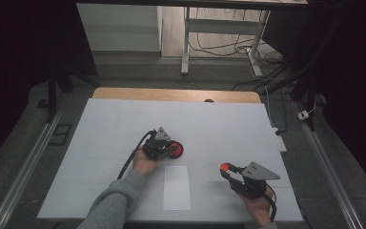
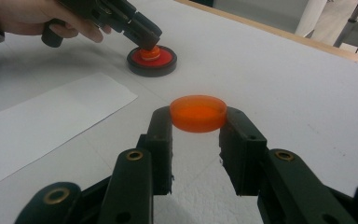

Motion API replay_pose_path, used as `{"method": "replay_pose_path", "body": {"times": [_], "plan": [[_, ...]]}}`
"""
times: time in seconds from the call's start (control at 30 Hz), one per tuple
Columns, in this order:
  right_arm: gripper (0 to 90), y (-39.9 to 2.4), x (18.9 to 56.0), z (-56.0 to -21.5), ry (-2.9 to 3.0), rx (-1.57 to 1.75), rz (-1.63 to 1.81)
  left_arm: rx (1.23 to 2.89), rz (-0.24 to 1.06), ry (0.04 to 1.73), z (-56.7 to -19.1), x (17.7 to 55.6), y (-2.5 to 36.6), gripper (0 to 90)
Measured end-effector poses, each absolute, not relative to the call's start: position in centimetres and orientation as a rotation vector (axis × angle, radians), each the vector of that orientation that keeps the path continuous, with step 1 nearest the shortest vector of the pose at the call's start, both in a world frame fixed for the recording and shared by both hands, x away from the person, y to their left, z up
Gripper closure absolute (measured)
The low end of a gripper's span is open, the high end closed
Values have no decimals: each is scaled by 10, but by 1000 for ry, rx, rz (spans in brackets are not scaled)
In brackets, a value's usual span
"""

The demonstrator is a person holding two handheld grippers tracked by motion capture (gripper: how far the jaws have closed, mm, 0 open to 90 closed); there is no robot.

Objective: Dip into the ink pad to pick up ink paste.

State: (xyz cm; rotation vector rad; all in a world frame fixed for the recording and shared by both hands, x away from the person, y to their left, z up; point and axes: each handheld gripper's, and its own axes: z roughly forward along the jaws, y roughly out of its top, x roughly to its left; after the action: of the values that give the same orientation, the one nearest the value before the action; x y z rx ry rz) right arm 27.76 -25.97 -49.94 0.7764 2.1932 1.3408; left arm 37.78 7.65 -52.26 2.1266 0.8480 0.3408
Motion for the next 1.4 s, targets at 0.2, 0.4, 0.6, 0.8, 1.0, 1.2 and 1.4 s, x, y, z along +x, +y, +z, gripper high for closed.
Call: {"method": "replay_pose_path", "body": {"times": [0.2, 0.4, 0.6, 0.8, 1.0, 1.2, 1.4], "plan": [[653, -261, 278, -499, 2185, 781, 1357, 2108, 289, 875, -521, 382, 79, 727], [653, -264, 278, -497, 2170, 795, 1388, 2044, 266, 881, -502, 390, 92, 726], [653, -263, 278, -497, 2174, 787, 1383, 2054, 287, 860, -491, 392, 87, 725], [653, -264, 278, -497, 2174, 791, 1383, 2095, 271, 879, -501, 396, 84, 725], [653, -263, 278, -498, 2177, 791, 1384, 2112, 258, 879, -509, 394, 81, 725], [653, -263, 278, -498, 2177, 792, 1386, 2126, 258, 889, -514, 395, 79, 725], [653, -263, 278, -498, 2179, 794, 1386, 2113, 247, 900, -519, 394, 82, 726]]}}
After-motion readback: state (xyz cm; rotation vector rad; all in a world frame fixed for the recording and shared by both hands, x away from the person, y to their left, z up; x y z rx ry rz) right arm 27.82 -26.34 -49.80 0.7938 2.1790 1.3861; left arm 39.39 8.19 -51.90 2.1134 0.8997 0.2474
